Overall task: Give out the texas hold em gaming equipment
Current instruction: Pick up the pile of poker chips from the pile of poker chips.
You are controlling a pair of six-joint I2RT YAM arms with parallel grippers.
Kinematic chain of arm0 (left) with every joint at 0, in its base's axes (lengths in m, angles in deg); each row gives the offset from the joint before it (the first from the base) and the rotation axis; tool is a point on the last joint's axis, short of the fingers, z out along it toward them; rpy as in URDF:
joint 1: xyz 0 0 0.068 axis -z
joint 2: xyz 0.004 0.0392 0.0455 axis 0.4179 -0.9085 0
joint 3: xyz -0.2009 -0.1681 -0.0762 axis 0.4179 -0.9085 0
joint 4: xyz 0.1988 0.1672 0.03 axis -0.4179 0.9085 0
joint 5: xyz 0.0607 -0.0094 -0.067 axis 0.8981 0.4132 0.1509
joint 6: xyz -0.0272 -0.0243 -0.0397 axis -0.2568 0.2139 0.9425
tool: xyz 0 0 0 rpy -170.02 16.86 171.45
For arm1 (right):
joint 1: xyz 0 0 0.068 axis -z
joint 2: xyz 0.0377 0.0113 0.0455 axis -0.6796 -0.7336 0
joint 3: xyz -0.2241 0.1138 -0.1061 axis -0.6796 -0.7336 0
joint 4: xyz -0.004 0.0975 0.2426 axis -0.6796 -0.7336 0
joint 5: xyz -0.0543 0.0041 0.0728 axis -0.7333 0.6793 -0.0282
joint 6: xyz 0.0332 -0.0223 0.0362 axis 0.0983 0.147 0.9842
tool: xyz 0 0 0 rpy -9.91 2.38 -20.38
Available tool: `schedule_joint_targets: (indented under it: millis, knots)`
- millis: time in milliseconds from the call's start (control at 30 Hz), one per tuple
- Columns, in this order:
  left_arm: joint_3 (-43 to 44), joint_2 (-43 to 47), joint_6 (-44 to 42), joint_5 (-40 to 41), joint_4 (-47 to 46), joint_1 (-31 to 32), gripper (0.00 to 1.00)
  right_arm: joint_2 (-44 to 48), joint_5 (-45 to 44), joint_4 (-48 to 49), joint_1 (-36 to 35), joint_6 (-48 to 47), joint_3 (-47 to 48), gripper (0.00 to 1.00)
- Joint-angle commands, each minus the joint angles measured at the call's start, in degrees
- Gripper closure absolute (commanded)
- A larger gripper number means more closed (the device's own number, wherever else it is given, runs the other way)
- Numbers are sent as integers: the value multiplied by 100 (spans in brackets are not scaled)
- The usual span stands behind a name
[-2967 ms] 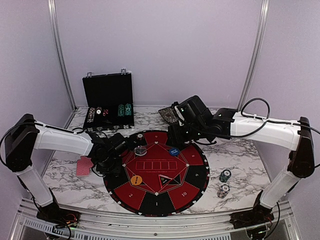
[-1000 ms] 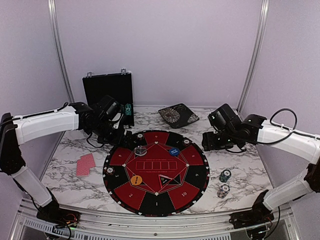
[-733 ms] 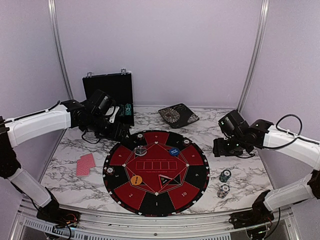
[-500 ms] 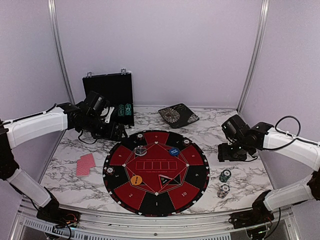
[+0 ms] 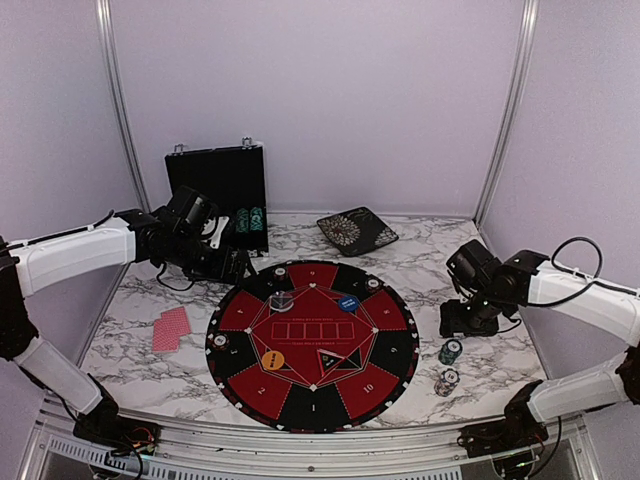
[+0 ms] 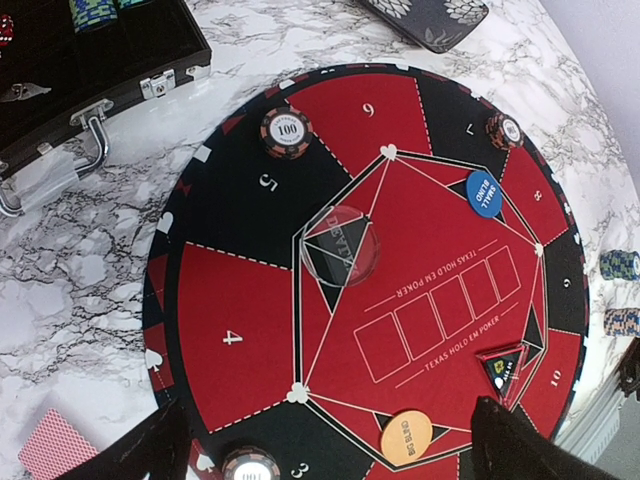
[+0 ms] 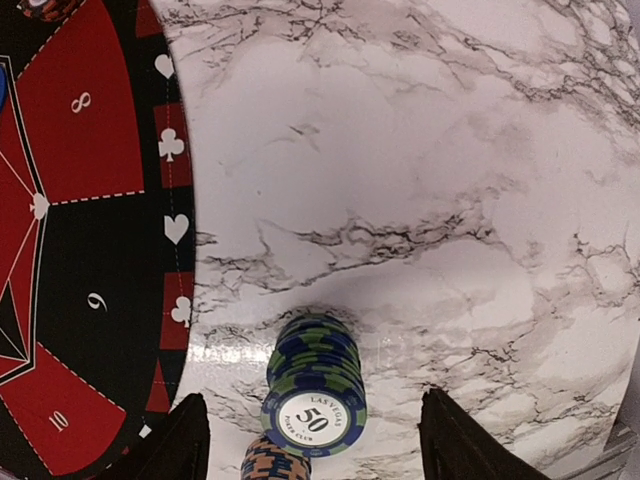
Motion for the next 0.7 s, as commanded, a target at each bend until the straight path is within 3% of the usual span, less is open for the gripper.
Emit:
schedule_joint_targets:
  millis: [0,333,667]
  knots:
    - [-87,15,-55,-96,-103,-45,1,99,184,-53,33,166,-145,30]
    - [-116,16,-41,-106,-105,-54,1,46,296,128,28,277,-387,30]
    - [-142,-2,-31,-103,-104,-54,1,-126,351,315,29,284,-498,39]
